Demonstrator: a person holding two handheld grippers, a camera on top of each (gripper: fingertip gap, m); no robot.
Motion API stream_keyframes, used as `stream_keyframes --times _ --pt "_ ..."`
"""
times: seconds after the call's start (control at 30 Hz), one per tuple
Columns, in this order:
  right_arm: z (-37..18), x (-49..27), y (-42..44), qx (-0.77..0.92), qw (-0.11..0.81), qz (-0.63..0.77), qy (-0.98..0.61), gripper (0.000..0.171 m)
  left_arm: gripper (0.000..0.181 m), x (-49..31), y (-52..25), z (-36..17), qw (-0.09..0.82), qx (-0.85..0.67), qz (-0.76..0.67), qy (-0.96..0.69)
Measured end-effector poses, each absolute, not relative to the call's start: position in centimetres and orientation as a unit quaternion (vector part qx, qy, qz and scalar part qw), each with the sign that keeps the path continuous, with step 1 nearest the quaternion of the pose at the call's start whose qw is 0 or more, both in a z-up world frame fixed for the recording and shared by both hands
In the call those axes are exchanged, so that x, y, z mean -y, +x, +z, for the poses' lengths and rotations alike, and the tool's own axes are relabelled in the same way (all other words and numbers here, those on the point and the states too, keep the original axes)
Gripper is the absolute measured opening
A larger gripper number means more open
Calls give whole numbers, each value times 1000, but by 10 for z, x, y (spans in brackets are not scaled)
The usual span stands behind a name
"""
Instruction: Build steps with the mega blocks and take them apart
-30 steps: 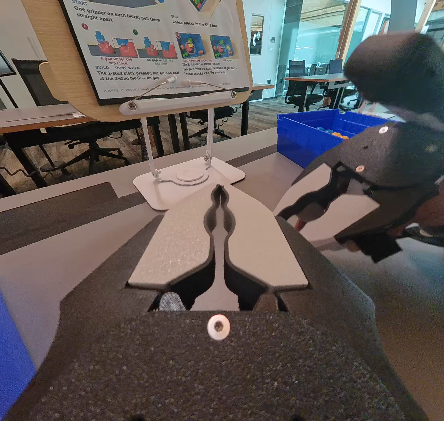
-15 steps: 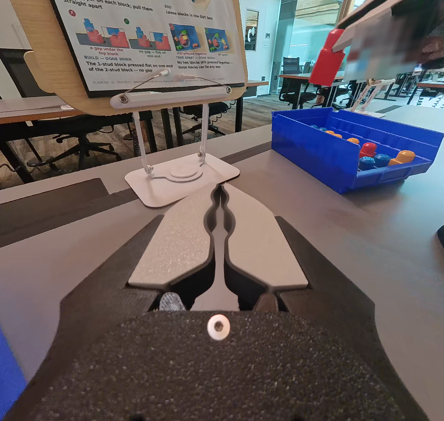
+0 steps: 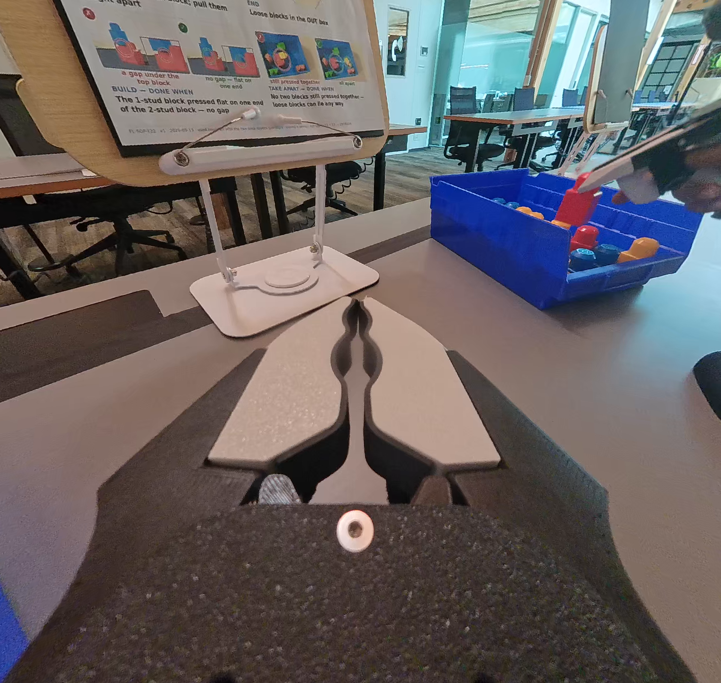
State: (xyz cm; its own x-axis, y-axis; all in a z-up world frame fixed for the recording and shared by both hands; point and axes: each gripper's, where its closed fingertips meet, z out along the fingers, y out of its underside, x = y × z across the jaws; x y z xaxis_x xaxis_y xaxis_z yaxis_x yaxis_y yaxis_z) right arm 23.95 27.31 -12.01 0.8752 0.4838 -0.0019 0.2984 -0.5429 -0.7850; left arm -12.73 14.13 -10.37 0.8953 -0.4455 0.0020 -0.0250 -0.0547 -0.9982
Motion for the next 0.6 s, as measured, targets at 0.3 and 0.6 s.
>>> stream_keyframes --times 0.3,0.6 --pt "-158 -267 253 165 425 70 -887 29 0 -140 -127 -101 669 -168 -159 -706" --pt "-186 -270 253 163 393 66 -902 29 0 -139 -127 -100 669 -169 -162 -706"
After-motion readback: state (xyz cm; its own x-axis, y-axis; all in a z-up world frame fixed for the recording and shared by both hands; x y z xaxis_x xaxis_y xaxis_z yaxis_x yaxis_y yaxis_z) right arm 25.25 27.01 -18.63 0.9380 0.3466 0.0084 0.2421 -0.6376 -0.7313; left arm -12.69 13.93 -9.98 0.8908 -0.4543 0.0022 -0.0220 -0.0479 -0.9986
